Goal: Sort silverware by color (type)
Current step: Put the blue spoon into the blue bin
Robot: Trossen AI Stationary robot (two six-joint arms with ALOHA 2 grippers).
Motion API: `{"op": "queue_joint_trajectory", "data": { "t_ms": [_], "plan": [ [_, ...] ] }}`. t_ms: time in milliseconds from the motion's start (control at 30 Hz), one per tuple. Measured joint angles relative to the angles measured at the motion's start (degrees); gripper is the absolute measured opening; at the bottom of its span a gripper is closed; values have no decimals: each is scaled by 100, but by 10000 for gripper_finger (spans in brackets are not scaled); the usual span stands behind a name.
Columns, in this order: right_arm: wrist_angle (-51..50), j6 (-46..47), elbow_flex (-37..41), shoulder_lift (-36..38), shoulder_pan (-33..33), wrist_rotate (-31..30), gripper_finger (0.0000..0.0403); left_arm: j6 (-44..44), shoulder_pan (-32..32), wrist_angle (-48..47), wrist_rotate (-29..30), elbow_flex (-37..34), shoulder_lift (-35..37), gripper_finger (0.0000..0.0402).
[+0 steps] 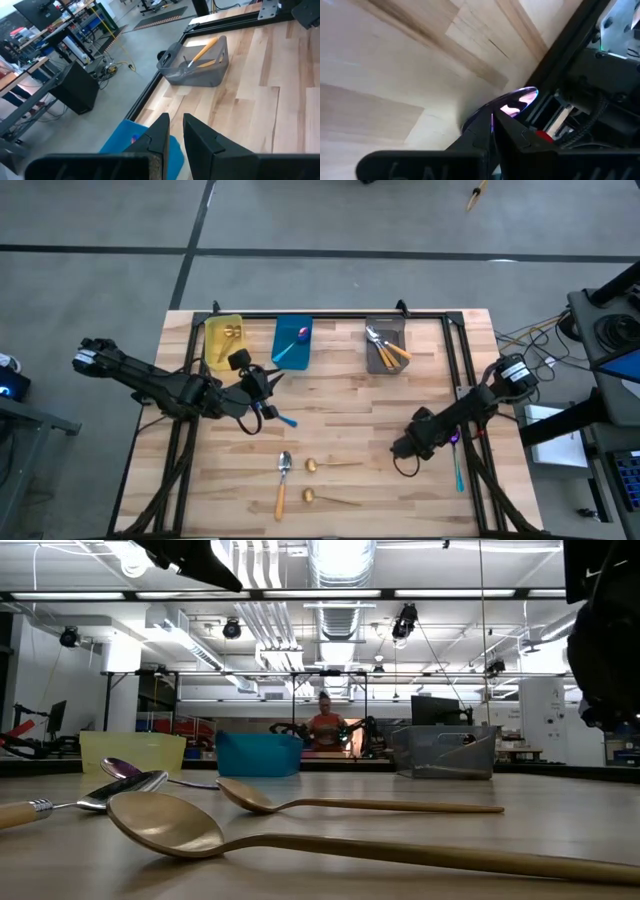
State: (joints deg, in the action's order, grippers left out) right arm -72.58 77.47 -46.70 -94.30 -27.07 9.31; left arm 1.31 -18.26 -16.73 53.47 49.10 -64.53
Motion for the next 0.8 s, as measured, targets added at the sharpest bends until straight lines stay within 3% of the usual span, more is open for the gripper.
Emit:
{"op": "queue_joint_trajectory", "data": {
  "t_ms": [200,533,800],
  "plan": [
    [195,296,146,0,-81,-79,9,-82,0,2,1,0,0,36],
    [531,392,-118,0,4,-1122,9,-84,2,4,0,-2,0,36],
    [72,-528,-852,6,437,-1531,9,-84,0,7,0,-2,0,36]
  ]
}}
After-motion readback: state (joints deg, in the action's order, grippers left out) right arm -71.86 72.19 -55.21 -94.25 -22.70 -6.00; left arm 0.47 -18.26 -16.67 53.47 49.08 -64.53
